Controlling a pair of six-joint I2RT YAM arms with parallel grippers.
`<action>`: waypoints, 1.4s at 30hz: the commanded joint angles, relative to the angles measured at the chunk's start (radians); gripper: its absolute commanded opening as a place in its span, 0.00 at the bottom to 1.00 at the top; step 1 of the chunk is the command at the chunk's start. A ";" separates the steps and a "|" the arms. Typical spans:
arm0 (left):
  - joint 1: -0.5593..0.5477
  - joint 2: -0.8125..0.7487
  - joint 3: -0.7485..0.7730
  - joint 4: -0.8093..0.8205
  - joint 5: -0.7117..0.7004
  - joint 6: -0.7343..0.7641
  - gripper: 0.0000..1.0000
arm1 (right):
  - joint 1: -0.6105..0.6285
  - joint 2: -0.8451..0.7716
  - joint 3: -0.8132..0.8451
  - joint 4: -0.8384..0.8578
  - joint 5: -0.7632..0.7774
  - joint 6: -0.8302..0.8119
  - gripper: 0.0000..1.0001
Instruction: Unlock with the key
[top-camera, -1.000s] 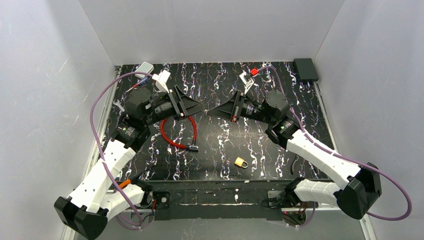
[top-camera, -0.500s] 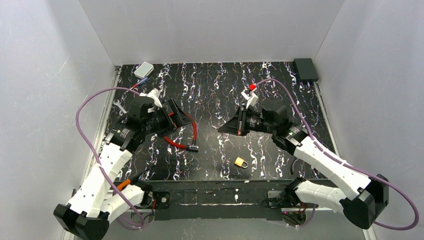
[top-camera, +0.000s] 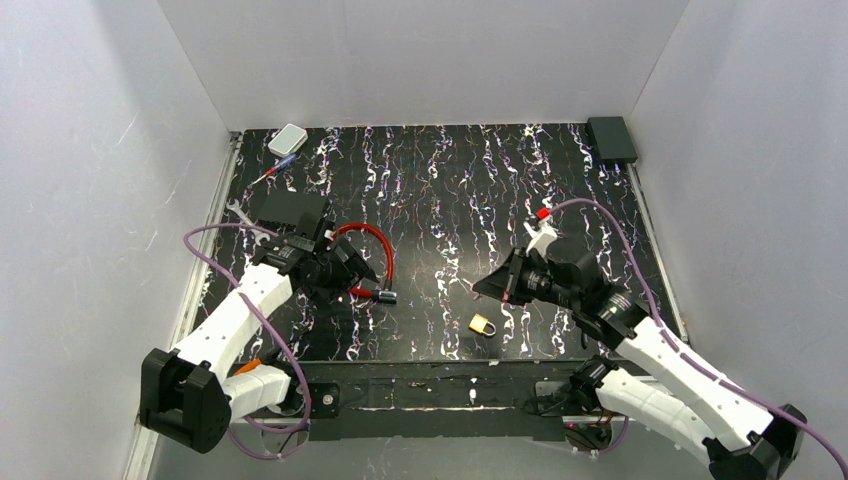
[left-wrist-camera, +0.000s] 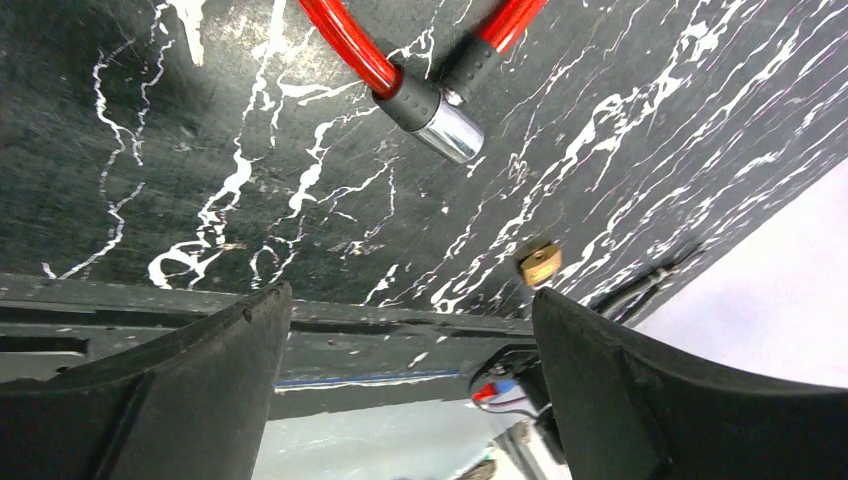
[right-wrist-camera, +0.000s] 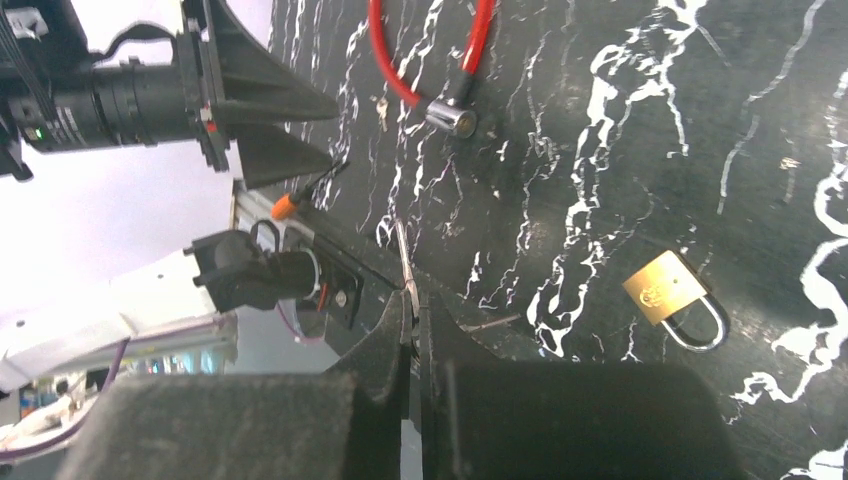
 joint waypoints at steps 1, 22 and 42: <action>0.008 -0.005 -0.033 0.048 -0.025 -0.153 0.86 | 0.003 -0.093 -0.040 -0.012 0.144 0.074 0.01; 0.006 0.316 -0.027 0.146 -0.078 -0.397 0.64 | 0.003 -0.120 -0.129 -0.023 0.131 0.102 0.01; -0.025 0.539 0.129 0.082 -0.104 -0.410 0.40 | 0.003 -0.187 -0.173 -0.014 0.118 0.096 0.01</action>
